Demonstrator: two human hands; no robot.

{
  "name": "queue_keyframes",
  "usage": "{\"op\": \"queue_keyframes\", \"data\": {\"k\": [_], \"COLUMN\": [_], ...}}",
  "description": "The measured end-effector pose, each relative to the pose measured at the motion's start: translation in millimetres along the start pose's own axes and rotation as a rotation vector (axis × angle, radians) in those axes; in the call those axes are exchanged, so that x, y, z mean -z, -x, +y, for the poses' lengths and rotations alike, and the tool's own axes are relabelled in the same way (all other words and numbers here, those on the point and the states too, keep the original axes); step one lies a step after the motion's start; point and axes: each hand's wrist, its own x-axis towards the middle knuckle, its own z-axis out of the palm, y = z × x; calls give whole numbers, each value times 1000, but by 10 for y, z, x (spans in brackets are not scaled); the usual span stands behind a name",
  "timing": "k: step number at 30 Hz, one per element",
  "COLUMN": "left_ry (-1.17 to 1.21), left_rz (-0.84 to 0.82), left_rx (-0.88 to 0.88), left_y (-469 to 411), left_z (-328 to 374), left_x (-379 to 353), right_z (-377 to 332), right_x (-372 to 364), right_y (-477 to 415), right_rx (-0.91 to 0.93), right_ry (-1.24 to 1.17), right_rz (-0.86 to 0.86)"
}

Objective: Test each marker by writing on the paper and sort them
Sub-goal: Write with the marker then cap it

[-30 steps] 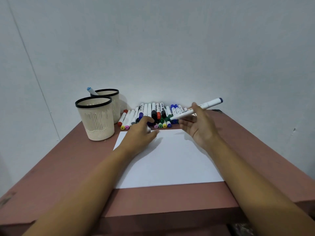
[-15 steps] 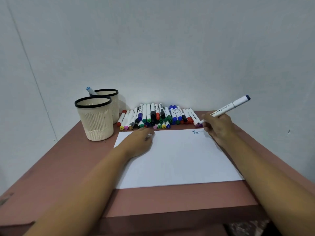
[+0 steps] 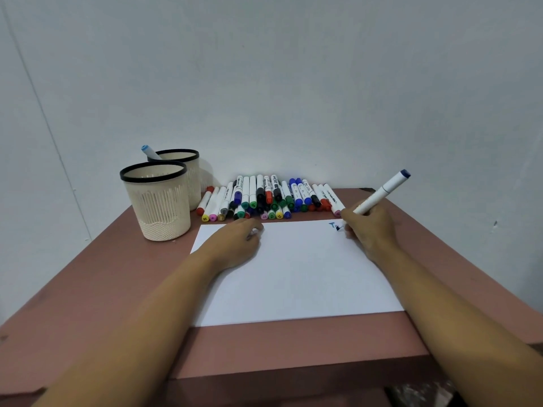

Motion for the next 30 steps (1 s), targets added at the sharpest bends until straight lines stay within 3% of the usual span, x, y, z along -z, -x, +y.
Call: {"op": "queue_keyframes", "data": {"k": [26, 30], "left_ry": [15, 14], "left_rz": [-3, -1], "left_rx": [-1, 3], "left_y": [-12, -11], "left_z": [-24, -23], "left_x": [-9, -10], "right_z": [-22, -35], "right_x": [-25, -9], "right_y": [16, 23], "right_rx": [9, 4], "right_ry": [137, 64], "right_rz": [21, 67]}}
